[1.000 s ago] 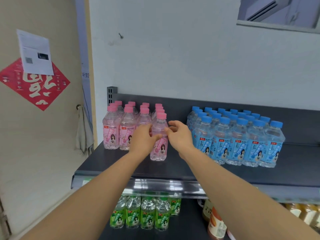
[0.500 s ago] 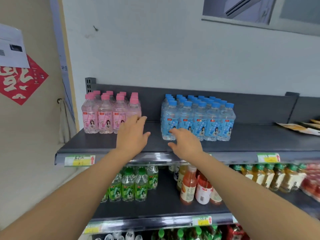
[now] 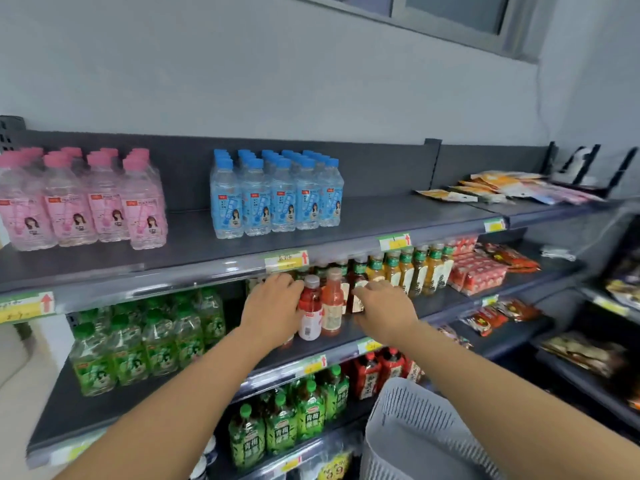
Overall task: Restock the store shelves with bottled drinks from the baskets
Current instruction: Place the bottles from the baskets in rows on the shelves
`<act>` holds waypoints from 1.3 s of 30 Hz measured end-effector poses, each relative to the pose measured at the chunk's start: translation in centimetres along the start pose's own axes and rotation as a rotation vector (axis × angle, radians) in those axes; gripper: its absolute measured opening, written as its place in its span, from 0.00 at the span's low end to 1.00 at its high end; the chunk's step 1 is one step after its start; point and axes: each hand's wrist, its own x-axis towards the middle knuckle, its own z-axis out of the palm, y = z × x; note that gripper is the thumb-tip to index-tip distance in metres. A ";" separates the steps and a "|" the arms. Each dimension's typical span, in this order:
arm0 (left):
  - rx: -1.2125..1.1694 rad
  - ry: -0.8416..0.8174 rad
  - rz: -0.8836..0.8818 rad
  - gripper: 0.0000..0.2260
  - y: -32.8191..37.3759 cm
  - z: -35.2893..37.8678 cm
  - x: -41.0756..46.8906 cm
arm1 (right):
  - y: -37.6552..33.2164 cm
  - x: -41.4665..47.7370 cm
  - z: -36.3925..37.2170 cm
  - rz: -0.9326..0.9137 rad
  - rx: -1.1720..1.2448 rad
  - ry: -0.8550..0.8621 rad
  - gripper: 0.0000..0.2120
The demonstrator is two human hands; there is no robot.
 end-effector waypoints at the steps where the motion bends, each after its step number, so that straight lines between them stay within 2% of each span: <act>1: -0.008 -0.017 0.032 0.21 0.9 0.5 0.1 | 0.9 -1.0 0.3 0.036 -0.014 -0.018 0.22; 9: -0.185 -0.139 0.277 0.18 9.1 5.1 -0.3 | 6.5 -11.2 2.9 0.385 -0.015 -0.128 0.17; 15: -0.237 -0.234 0.458 0.21 16.9 8.6 -2.4 | 10.2 -20.2 5.1 0.608 -0.003 -0.244 0.20; 20: -0.287 -0.320 0.600 0.19 24.3 12.1 -4.9 | 13.4 -27.7 7.5 0.785 0.057 -0.316 0.22; 25: -0.313 -0.438 0.707 0.20 32.1 16.0 -7.9 | 16.6 -34.5 11.4 0.894 0.127 -0.398 0.21; 31: -0.303 -0.598 0.777 0.15 40.5 22.5 -11.9 | 20.9 -41.3 17.6 1.000 0.230 -0.509 0.19; 39: -0.176 -0.726 0.872 0.17 49.6 32.7 -16.6 | 24.7 -50.8 28.8 1.125 0.346 -0.700 0.17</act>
